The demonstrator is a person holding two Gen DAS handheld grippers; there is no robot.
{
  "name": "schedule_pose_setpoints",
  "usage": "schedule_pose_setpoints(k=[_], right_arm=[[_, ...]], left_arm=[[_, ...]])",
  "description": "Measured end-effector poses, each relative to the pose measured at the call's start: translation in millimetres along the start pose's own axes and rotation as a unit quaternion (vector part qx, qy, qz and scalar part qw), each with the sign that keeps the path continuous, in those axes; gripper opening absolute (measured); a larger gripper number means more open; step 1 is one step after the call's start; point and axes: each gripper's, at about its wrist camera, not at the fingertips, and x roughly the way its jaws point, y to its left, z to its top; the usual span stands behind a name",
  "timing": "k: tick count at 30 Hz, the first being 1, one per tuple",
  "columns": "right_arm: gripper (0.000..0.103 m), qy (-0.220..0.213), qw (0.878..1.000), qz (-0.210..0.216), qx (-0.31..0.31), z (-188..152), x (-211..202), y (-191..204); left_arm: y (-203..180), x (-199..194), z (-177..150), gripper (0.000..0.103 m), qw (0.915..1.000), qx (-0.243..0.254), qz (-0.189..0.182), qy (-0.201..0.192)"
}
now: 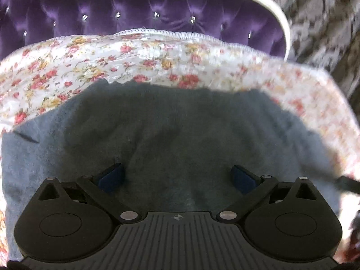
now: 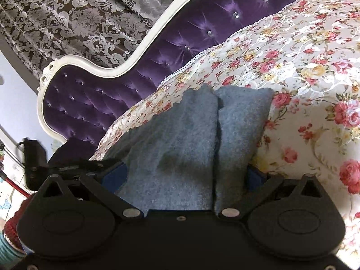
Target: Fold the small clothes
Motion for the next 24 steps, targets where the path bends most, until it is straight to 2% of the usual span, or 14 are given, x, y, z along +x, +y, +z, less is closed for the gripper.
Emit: schedule_pose_setpoints(k=[2,13,18,19,20,21,22,24], right_arm=[[0.103,0.005,1.0,0.005,-0.003,0.9,0.1,-0.2],[0.103,0.028,0.999,0.033,0.001,9.3,16.3,6.5],[0.103,0.031,0.999,0.031,0.005,10.8,24.1,10.7],[0.095,0.035,0.999,0.028,0.0,10.5,25.7,12.7],[0.072,0.042,0.999,0.021,-0.001,10.7,27.7,13.5],[0.06,0.05,0.999,0.01,0.002,9.7,30.5,14.3],[0.042,0.053,0.999,-0.007,0.002,8.7,32.6,15.5],[0.038,0.047,0.999,-0.016,-0.002,7.7,31.3,18.1]], left_arm=[[-8.7,3.0,-3.4,0.103,0.9994,0.029,0.019,0.002],[-8.5,5.2,-4.6,0.103,0.9996,0.017,0.021,-0.001],[-7.7,5.2,-5.3,0.103,0.9997,0.017,0.02,-0.005],[-7.7,5.0,-5.4,0.103,0.9996,0.017,0.02,-0.006],[-7.6,5.1,-5.4,0.103,0.9996,0.018,0.019,-0.007],[-7.2,5.0,-5.0,0.103,0.9996,0.018,0.018,-0.007],[-6.7,4.2,-4.7,0.103,0.9997,0.018,0.016,-0.008],[-4.4,-0.3,-2.7,0.102,0.9999,0.013,0.009,-0.007]])
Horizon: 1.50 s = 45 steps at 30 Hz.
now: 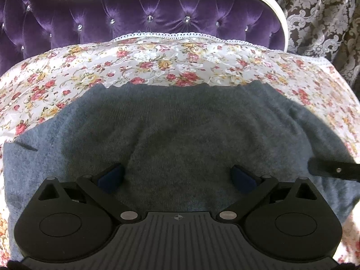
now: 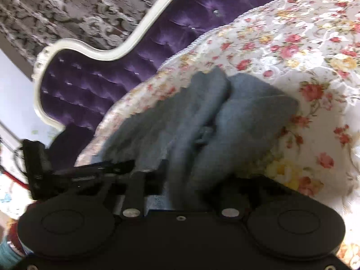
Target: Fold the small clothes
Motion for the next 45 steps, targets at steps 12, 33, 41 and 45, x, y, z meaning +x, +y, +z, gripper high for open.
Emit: schedule_pose_setpoints(k=[12,33,41,45], right_arm=[[0.037,-0.009,0.998,-0.052,-0.023,10.7,-14.8,32.1],[0.032,0.049,0.988,0.019,-0.142,14.0,99.5,224.4],[0.057,0.131,0.974,-0.001,-0.186,-23.3,178.8,255.6],[0.07,0.098,0.974,0.067,-0.192,-20.4,151.6,261.0]], left_arm=[[-2.9,-35.2,-49.3,0.101,0.9991,0.032,-0.027,0.001],[113.1,-153.5,-115.2,0.101,0.9867,-0.117,-0.029,-0.108],[142.7,-165.1,-133.7,0.101,0.9834,-0.147,-0.018,-0.105],[146.2,-168.4,-135.2,0.101,0.9839,-0.144,-0.019,-0.105]])
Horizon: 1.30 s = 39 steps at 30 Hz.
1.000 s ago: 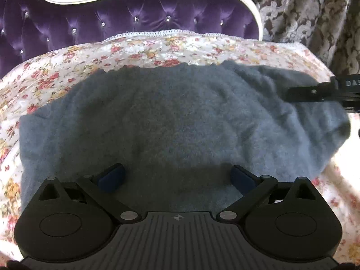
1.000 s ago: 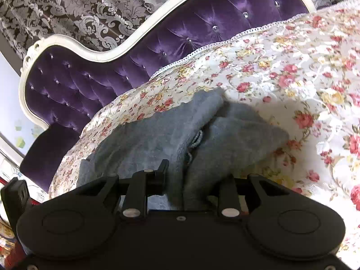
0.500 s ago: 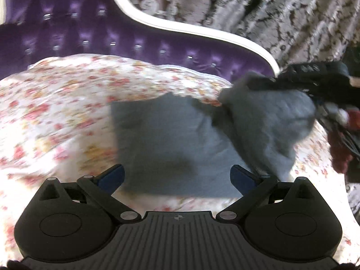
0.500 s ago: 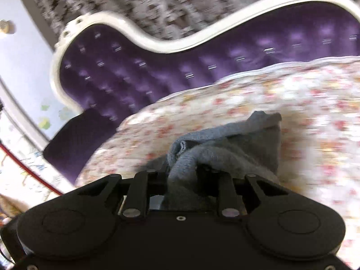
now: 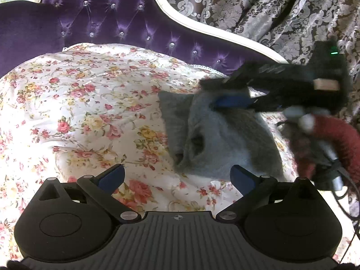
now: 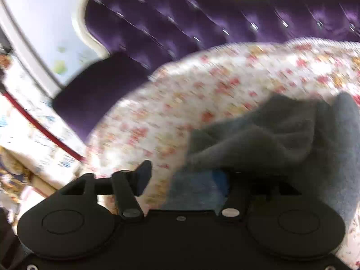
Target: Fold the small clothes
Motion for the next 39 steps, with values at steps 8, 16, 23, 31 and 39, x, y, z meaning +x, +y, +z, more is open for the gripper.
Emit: schedule_pose_setpoints(k=[8,16,23,31,39], right_arm=[[0.071,-0.102,0.995,-0.014,0.009,5.1,-75.3,-14.3],[0.072,-0.089,0.989,-0.12,-0.015,-33.7,-85.5,-40.4],[0.072,-0.019,0.969,-0.203,-0.142,-84.5,-49.9,-21.8],[0.079,-0.04,0.967,-0.154,-0.198,-99.8,-69.6,-9.4],[0.08,-0.08,0.983,-0.116,-0.117,-40.9,-58.7,-50.4]], left_arm=[[-19.7,-5.4,19.8,0.101,0.999,0.032,-0.021,-0.023],[-51.3,23.3,56.3,0.102,0.9954,0.082,-0.001,-0.05],[-49.4,85.1,36.0,0.101,0.9884,0.126,0.079,0.031],[-16.7,69.9,4.5,0.103,0.9908,0.092,0.081,0.055],[-18.2,52.0,7.6,0.102,0.9943,0.066,0.064,0.054]])
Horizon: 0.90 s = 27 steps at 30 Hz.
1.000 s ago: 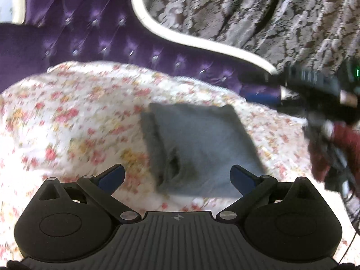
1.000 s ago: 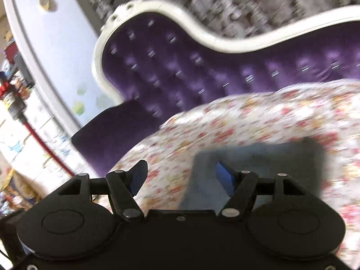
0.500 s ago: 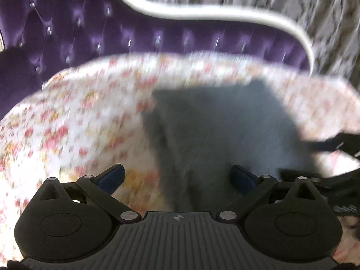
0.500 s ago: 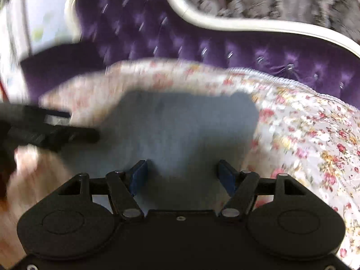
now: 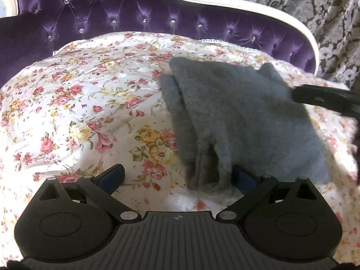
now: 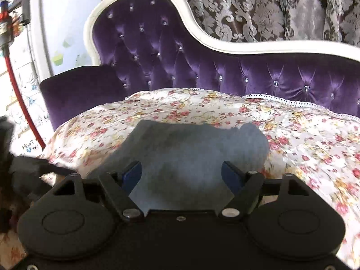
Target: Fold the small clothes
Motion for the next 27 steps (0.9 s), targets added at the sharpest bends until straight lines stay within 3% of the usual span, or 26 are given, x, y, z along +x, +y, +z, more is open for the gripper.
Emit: schedule_pose_setpoints(k=[4,7,12,15,21,27], right_arm=[[0.08,0.045,0.997,0.004,0.058,15.2,45.4,-27.2],[0.08,0.061,0.995,-0.018,0.078,22.9,63.5,-43.7],[0.08,-0.005,0.994,-0.015,0.113,24.1,31.1,-57.2],[0.087,-0.026,0.991,-0.005,0.128,17.0,7.4,-64.0],[0.091,-0.005,0.982,0.034,0.184,-8.3,-9.0,-85.8],[0.092,0.021,0.971,0.076,0.224,-26.8,3.6,-96.6]], left_arm=[[-2.4,-9.9,1.7,0.102,0.9994,-0.008,-0.029,-0.014],[-5.0,-18.4,0.9,0.102,0.9983,-0.013,-0.052,-0.023],[-8.1,-23.0,5.8,0.102,0.9965,-0.017,-0.075,-0.033],[-7.9,-17.3,13.3,0.102,0.9947,-0.028,-0.094,-0.032],[-7.2,10.8,20.3,0.102,0.9912,-0.059,-0.119,-0.004],[-1.3,38.4,17.3,0.102,0.9839,-0.102,-0.144,0.031]])
